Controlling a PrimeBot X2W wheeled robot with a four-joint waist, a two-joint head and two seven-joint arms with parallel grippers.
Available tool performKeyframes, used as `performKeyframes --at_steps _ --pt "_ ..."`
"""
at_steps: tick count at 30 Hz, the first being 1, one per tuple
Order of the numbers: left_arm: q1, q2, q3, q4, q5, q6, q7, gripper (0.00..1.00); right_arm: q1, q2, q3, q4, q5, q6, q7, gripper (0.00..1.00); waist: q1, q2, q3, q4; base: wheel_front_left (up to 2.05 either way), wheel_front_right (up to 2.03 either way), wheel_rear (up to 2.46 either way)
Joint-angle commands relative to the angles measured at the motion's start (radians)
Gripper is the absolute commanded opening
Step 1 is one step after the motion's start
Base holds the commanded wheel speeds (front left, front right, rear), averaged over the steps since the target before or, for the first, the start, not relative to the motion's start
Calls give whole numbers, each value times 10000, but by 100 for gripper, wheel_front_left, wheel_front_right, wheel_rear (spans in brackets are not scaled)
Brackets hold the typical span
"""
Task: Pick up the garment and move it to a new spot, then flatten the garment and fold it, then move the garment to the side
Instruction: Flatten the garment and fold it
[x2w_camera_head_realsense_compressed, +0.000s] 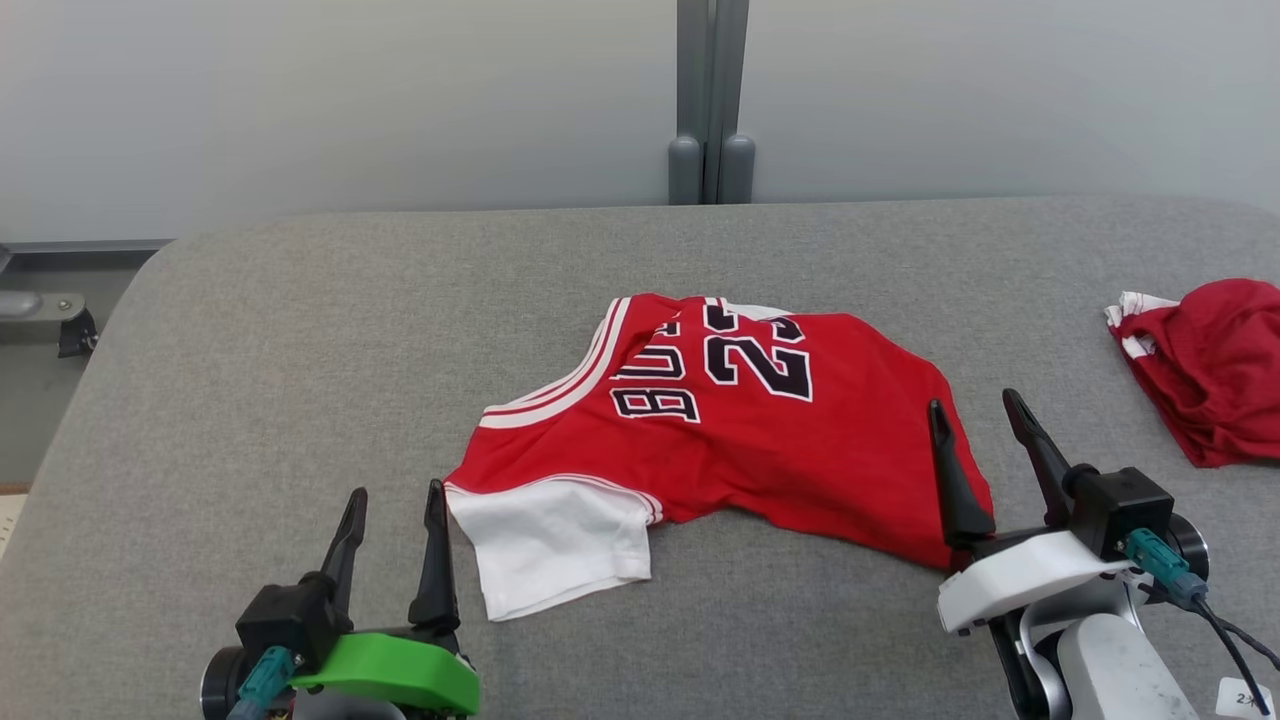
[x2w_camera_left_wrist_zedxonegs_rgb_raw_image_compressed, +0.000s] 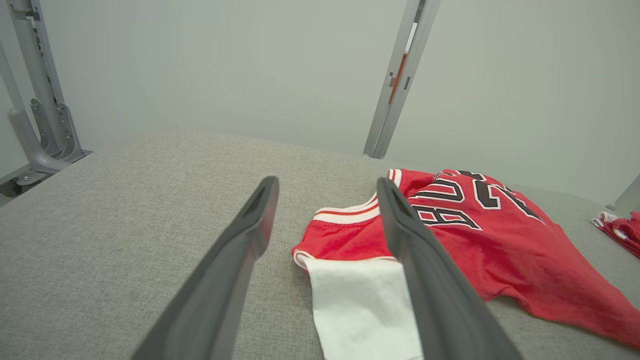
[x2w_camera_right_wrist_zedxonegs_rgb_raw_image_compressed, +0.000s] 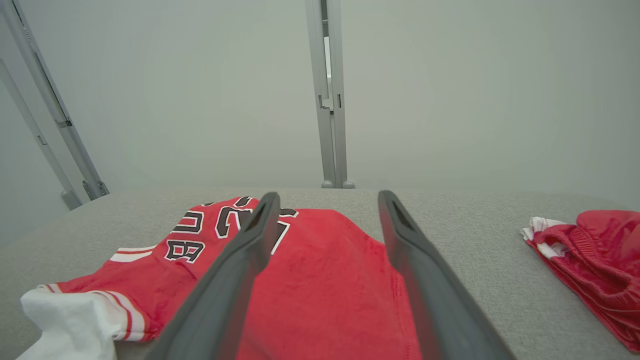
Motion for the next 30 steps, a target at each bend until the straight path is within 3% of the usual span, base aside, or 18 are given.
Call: performKeyframes --at_steps 1,22,30 --pt "141 1 57 -5 118 -38 1 100 -38 -24 30 -75 79 -17 -28 100 1 0 2 11 0 0 0" --pt "209 -57 93 181 216 -136 1 100 203 -24 21 -148 110 -17 -28 100 1 0 65 34 0 0 0" --pt "-112 -54 -569 1768 -24 -20 1665 100 368 -25 -130 159 -138 -17 154 100 1 0 375 -25 0 0 0"
